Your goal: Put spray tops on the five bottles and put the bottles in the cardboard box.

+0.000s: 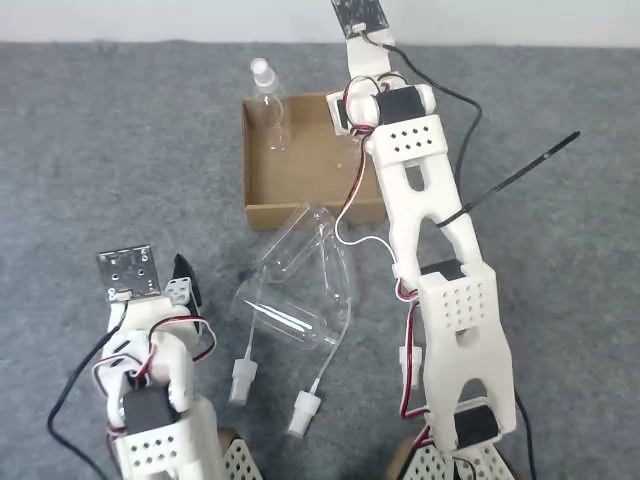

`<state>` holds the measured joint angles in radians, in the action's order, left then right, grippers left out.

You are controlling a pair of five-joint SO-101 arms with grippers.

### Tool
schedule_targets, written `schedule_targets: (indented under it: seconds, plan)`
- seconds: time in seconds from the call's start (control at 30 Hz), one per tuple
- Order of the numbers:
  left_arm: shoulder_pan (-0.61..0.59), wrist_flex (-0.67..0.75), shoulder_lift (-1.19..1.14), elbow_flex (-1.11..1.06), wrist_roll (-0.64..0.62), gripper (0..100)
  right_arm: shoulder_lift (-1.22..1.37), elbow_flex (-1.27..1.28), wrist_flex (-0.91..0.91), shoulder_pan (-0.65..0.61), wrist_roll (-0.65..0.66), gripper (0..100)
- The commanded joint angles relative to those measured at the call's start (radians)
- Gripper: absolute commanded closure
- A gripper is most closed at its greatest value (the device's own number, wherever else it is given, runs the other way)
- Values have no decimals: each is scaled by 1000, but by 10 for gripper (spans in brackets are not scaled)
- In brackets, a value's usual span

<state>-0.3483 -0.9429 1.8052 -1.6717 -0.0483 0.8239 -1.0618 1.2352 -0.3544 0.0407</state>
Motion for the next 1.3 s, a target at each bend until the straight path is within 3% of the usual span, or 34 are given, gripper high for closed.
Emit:
schedule_targets:
  seconds: [0.0,0.27,1.27]
  plan:
    - [-8,35,23,13,3,884,-41,-72,33,-42,9,734]
    - [-8,35,23,13,3,884,-27,-63,19,-53,11,734]
    - [-8,35,23,13,3,884,-28,302,-352,-53,8,734]
